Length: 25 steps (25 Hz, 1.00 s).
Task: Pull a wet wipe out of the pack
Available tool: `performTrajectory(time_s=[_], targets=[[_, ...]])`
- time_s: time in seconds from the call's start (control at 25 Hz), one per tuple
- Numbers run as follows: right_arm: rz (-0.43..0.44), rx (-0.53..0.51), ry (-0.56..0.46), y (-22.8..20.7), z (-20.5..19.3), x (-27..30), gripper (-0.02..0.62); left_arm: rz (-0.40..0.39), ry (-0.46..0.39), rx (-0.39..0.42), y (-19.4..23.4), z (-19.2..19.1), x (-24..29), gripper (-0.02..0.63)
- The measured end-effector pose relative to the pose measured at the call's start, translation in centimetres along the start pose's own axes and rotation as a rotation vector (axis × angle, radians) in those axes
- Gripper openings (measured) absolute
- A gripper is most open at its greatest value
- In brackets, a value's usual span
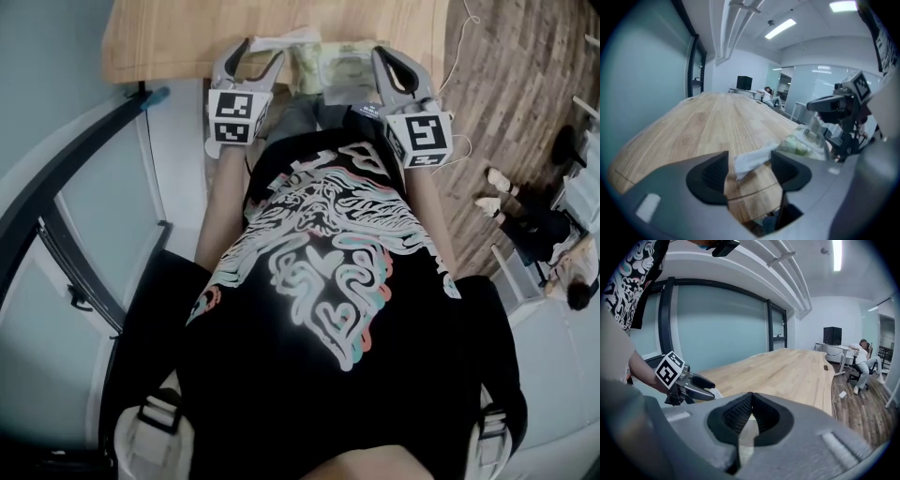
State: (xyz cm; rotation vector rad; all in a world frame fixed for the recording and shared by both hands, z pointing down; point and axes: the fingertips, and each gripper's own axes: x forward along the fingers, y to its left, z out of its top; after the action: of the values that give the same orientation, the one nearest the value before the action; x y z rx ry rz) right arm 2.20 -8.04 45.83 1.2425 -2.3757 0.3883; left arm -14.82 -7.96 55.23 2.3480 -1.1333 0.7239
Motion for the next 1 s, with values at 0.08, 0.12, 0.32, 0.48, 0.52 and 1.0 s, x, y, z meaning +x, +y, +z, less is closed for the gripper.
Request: performTrajectory(time_s=[0.08,0.12,0.32,0.48,0.52,1.0], targets=[[-0.007,-0.001,-0.009,0.0,0.1,-0.4,0.000,0.005,0.007,0.025,-0.2,-0.2,-0.1,0.290],[-0.011,-0.002,-0.016,0.0,0.2,-0.7,0.000,0.010,0.001,0.030,-0.3,-0.2,-0.3,0.301],[-0.021,-0.002,-0.055,-0.3,0.7,-2.2,0.000,0.078,-0.116,0.038,-0.6,2.1,-2.2,0.299],[-0.034,0.019,-0.101,-1.3,1.3,-3.6,0.000,0.145,-0.233,0.068,-1.5,5.1,-4.6,0.296],[-0.035,0.017,-0.109,-1.4,1.5,-4.0,0.000,0.157,-0.246,0.072,-1.8,5.6,-5.2,0.284],[-0.041,-0.037,-0.250,0.9,4.0,-10.1,0.000,0.152,-0.243,0.115,-8.1,8.3,-8.9,-0.011]])
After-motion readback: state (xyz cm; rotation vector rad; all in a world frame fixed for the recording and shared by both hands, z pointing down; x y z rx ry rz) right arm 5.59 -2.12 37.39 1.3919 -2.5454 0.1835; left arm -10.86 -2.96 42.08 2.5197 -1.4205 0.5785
